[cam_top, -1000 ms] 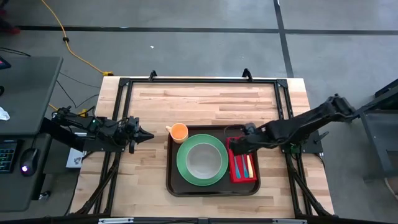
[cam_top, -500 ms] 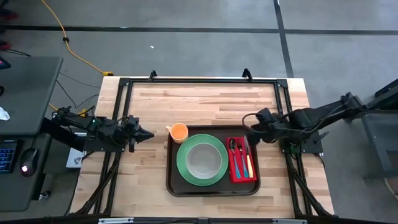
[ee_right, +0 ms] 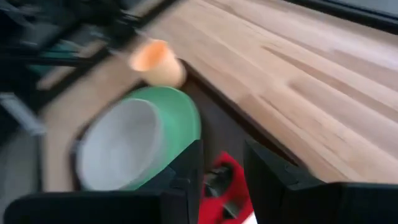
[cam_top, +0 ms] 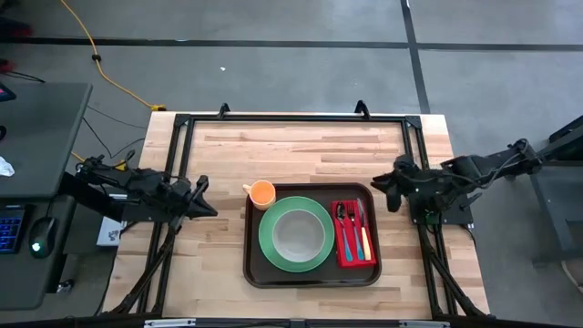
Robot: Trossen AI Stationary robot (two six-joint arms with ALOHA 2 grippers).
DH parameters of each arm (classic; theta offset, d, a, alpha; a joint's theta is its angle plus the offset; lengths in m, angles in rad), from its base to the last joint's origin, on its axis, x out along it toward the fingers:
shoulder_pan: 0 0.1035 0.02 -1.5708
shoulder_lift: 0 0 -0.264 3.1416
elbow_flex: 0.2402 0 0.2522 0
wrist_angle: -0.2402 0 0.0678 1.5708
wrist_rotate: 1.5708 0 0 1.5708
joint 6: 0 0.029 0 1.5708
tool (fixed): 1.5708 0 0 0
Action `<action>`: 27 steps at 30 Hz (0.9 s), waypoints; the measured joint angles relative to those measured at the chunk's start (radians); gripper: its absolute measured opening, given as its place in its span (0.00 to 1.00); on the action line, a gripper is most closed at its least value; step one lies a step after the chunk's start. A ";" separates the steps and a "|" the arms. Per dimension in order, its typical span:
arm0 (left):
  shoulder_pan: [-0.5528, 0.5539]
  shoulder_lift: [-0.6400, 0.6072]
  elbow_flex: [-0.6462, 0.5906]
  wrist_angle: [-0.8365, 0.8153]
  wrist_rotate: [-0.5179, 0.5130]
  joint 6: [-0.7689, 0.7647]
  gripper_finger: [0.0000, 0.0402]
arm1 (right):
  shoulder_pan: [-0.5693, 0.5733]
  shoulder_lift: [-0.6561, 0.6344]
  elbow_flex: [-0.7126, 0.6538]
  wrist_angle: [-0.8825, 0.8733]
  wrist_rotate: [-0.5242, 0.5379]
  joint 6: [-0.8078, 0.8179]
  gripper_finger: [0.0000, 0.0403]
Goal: Set up tray
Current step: Return to Home Position
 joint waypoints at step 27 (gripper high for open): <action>0.000 0.003 -0.152 0.343 0.029 0.119 0.11 | -0.001 -0.366 -0.663 0.961 -0.246 -0.423 0.22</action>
